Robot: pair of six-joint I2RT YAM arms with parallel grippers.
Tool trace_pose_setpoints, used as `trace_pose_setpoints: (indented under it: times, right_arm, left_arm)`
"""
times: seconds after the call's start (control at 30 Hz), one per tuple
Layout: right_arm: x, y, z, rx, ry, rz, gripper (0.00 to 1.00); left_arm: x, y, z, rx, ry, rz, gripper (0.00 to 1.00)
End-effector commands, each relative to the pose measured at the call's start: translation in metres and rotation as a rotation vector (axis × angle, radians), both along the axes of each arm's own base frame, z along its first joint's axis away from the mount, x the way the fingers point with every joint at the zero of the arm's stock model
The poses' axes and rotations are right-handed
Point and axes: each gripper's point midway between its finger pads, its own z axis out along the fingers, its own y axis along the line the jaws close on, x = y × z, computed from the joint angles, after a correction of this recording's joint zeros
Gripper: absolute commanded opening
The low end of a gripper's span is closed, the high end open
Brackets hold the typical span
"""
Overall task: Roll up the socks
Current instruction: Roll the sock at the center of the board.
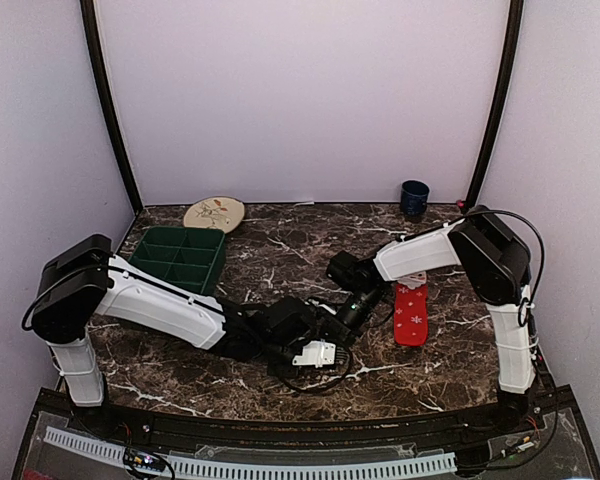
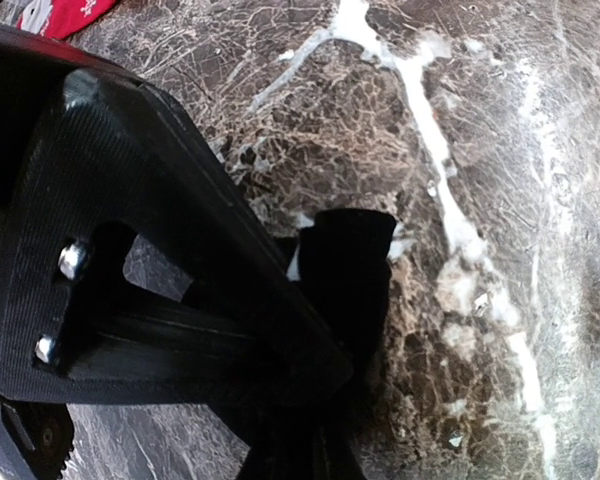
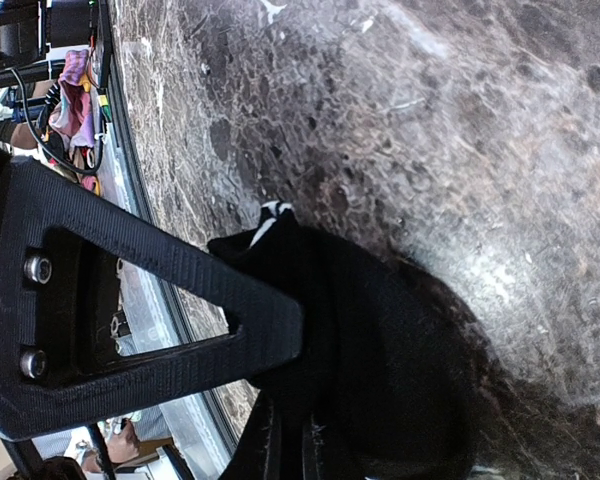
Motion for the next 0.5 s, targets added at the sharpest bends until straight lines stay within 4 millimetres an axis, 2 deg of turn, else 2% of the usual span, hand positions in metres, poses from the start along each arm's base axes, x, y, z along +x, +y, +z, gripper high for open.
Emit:
trace_pose_setpoints:
  times: [0.0, 0.17, 0.47]
  right_arm:
    - [-0.002, -0.006, -0.011, -0.043, -0.001, 0.002, 0.03]
    - [0.000, -0.006, -0.011, -0.049, -0.010, -0.004, 0.08]
    - [0.005, -0.007, -0.016, -0.066, -0.028, -0.034, 0.23]
  left_arm:
    - [-0.023, 0.014, -0.025, 0.094, 0.127, -0.035, 0.06]
    - [-0.033, 0.015, -0.027, 0.117, 0.197, -0.052, 0.02]
    - [-0.048, 0.016, -0.027, 0.158, 0.363, -0.041, 0.01]
